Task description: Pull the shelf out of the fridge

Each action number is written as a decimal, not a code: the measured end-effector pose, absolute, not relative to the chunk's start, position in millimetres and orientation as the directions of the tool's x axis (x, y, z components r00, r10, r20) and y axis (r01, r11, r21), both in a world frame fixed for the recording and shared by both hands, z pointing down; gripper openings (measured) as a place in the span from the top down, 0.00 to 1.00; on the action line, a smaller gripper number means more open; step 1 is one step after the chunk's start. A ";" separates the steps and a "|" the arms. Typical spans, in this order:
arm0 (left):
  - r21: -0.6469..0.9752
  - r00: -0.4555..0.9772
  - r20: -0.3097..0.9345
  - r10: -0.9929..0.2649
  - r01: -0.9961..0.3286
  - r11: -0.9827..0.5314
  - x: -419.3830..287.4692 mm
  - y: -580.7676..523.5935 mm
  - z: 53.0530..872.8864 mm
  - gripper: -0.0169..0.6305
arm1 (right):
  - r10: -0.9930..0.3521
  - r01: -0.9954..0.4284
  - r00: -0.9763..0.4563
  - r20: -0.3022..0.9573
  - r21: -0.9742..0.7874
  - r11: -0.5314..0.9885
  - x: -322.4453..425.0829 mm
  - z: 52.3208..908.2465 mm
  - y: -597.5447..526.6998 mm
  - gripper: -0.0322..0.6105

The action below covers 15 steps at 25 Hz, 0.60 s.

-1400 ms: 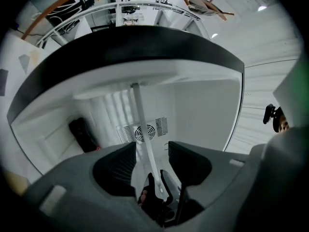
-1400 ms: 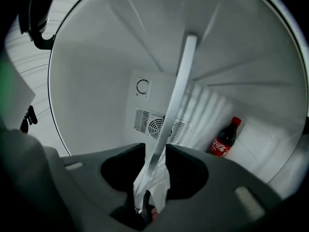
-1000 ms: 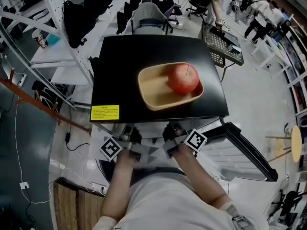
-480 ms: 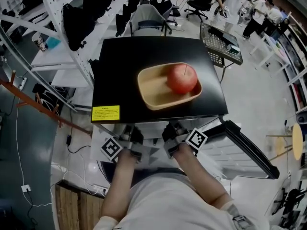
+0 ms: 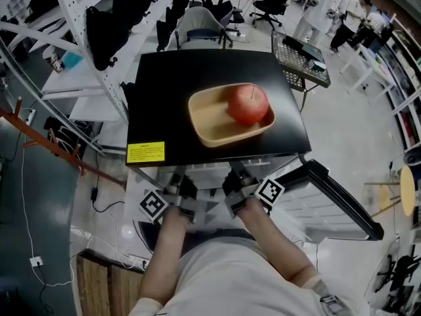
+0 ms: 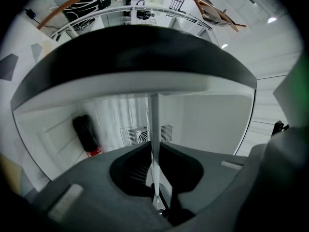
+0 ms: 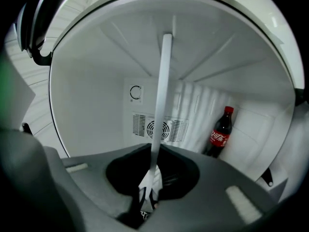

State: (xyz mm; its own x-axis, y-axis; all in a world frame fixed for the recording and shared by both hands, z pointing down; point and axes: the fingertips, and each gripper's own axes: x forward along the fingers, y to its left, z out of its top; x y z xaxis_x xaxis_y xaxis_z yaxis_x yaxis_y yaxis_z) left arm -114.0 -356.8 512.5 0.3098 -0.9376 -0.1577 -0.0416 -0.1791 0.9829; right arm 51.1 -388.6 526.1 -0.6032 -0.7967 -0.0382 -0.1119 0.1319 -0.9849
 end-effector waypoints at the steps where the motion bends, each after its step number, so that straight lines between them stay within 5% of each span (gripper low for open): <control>1: 0.984 0.310 -0.156 -0.938 -0.038 -0.176 -113.8 -355.3 512.5 0.91 | -0.797 -0.110 -0.603 -0.040 -0.985 0.132 51.1 526.1 -387.2 0.90; 15: 0.982 0.320 -0.168 -0.933 -0.031 -0.188 -110.7 -336.5 512.9 0.91 | -0.805 -0.100 -0.591 -0.049 -0.986 0.133 54.8 527.6 -367.8 0.90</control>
State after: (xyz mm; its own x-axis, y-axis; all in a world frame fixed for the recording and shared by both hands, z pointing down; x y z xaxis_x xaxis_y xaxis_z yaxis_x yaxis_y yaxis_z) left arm -110.7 -336.5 512.9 0.3196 -0.9325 -0.1682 -0.0309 -0.1876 0.9818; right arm 54.8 -367.8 527.6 -0.5910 -0.8052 -0.0486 -0.0999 0.1328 -0.9861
